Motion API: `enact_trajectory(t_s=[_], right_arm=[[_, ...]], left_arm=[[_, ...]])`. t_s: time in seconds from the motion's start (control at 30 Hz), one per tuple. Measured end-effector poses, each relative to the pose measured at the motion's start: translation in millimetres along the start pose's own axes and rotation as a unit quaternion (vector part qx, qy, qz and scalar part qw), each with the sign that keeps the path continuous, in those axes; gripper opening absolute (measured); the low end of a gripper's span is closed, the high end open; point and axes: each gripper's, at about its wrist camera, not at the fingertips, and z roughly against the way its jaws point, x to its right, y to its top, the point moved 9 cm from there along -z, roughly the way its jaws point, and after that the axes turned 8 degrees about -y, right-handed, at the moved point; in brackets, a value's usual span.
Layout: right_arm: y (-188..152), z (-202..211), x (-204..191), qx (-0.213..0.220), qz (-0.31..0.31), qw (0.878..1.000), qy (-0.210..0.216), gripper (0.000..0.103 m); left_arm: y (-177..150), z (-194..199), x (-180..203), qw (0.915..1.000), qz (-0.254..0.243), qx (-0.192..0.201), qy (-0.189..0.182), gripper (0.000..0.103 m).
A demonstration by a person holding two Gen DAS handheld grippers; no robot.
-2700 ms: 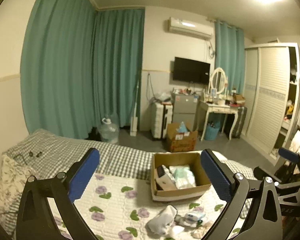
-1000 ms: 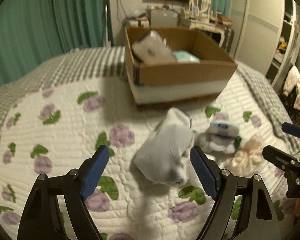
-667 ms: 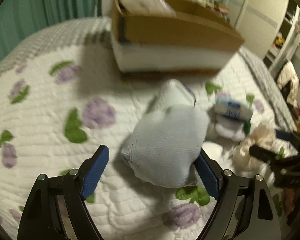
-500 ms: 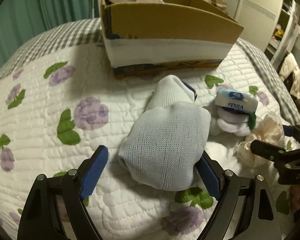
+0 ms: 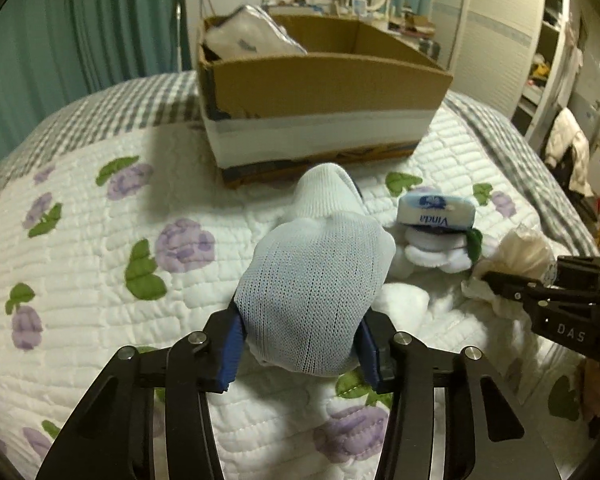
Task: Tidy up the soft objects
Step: 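Grasp the white sock with left gripper while right gripper grasps the lace garment, then carry the sock and lace garment into the cardboard box with both grippers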
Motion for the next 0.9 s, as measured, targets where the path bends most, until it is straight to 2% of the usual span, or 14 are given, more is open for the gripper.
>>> enact_trajectory(t_s=[0.13, 0.33, 0.47, 0.73, 0.9], right_arm=[[1, 13, 2, 0.023, -0.007, 1.000, 0.005, 0.020], [6, 49, -3, 0.079, -0.001, 0.997, 0.012, 0.020], [11, 76, -10, 0.119, 0.007, 0.993, 0.024, 0.020], [30, 128, -22, 0.183, 0.028, 0.982, 0.027, 0.020], [46, 177, -28, 0.230, 0.030, 0.972, 0.030, 0.020]], left_arm=[[4, 19, -2, 0.9996, 0.001, 0.028, 0.007, 0.047], [8, 48, 5, 0.9978, -0.006, 0.064, 0.019, 0.047], [14, 76, 15, 0.9940, -0.020, 0.105, 0.025, 0.047], [44, 141, 27, 0.9828, -0.013, 0.182, 0.030, 0.047], [62, 174, 37, 0.9763, -0.021, 0.211, 0.042, 0.047]])
